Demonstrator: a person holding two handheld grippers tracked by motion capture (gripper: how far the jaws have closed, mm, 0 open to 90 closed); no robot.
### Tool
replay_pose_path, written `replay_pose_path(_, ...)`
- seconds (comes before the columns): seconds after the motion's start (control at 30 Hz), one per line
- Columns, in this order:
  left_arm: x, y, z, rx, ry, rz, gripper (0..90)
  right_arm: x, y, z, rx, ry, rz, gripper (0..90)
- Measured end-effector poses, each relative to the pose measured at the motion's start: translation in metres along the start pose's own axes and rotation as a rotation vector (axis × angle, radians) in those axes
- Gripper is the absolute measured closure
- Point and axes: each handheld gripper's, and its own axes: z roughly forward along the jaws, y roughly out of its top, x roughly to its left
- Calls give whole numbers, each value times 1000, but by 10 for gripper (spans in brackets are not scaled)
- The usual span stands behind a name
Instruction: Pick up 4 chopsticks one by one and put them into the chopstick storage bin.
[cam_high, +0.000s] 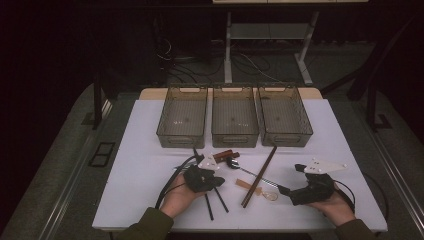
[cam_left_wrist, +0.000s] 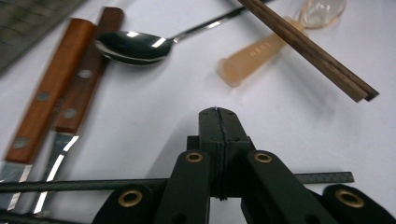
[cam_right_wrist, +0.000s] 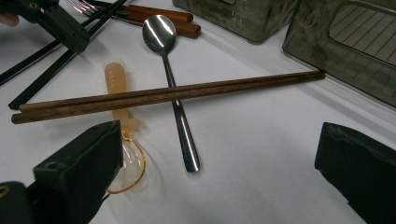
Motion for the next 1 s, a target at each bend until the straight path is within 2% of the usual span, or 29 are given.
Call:
replay_pose_path(0.07, -1, -1, 1, 4, -5, -9, 892, 0, 0, 0, 0, 0, 0, 12)
replay_pose_path(0.1, 0, -1, 0, 21, -3, 0, 891, 0, 0, 0, 0, 0, 0, 12)
replay_pose_path(0.17, 1, -2, 0, 25, -4, -15, 892, 0, 0, 0, 0, 0, -1, 12)
replay_pose_path(0.23, 3, -2, -1, 33, -5, -1, 892, 0, 0, 0, 1, 1, -3, 12)
replay_pose_path(0.3, 2, -4, -1, 40, -9, -23, 892, 0, 0, 0, 1, 1, -3, 12)
replay_pose_path(0.33, 3, -4, -2, 42, -11, -7, 892, 0, 0, 0, 1, 1, -3, 12)
replay_pose_path(0.37, 2, -5, -2, 40, -11, -17, 892, 0, 0, 0, 1, 1, -3, 12)
replay_pose_path(0.73, -2, -13, -11, 64, -21, -17, 892, 0, 0, 0, 0, 0, -4, 12)
replay_pose_path(0.77, -5, -14, -12, 65, -23, -44, 892, 0, 0, 0, 0, 0, -3, 12)
replay_pose_path(0.9, -5, -17, -14, 64, -28, -41, 891, 0, 0, 0, 2, -1, -5, 12)
replay_pose_path(0.93, -3, -17, -15, 67, -27, -15, 892, 0, 0, 0, 1, -1, -4, 12)
replay_pose_path(1.0, -4, -19, -17, 67, -28, -23, 892, 0, 0, 0, 0, -1, -4, 12)
